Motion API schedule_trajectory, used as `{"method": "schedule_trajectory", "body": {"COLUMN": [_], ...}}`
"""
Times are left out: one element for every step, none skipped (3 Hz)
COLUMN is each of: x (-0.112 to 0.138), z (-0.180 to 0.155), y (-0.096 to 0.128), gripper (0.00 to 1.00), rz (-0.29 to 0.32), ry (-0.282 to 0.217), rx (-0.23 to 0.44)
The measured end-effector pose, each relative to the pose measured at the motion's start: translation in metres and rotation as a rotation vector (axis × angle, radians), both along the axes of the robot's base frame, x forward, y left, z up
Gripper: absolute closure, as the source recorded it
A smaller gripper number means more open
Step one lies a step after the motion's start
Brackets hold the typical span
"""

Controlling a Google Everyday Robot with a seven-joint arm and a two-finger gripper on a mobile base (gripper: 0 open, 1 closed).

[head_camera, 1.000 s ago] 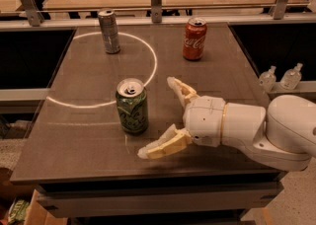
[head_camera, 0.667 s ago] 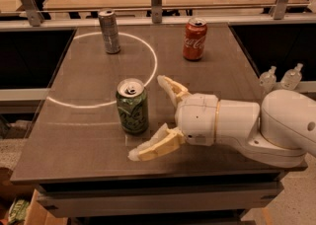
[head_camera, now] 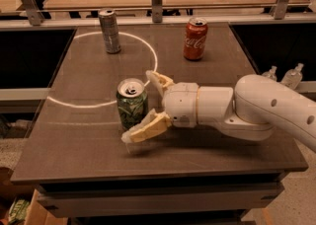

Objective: Knock green can over

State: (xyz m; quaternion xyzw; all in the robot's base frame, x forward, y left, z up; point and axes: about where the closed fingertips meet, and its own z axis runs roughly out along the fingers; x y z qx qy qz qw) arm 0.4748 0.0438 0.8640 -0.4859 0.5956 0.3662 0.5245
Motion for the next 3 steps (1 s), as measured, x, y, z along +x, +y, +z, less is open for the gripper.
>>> {"method": "schedule_trajectory", "body": {"x": [0.041, 0.063, 0.071], "z": [-0.019, -0.031, -0.036], "y": [0.006, 0.01, 0.01], "gripper": [0.0, 0.16, 0.41], "rz": [0.004, 0.003, 0.015], "ry": [-0.002, 0.008, 0.019], "rx": [0.004, -0.012, -0.037]}}
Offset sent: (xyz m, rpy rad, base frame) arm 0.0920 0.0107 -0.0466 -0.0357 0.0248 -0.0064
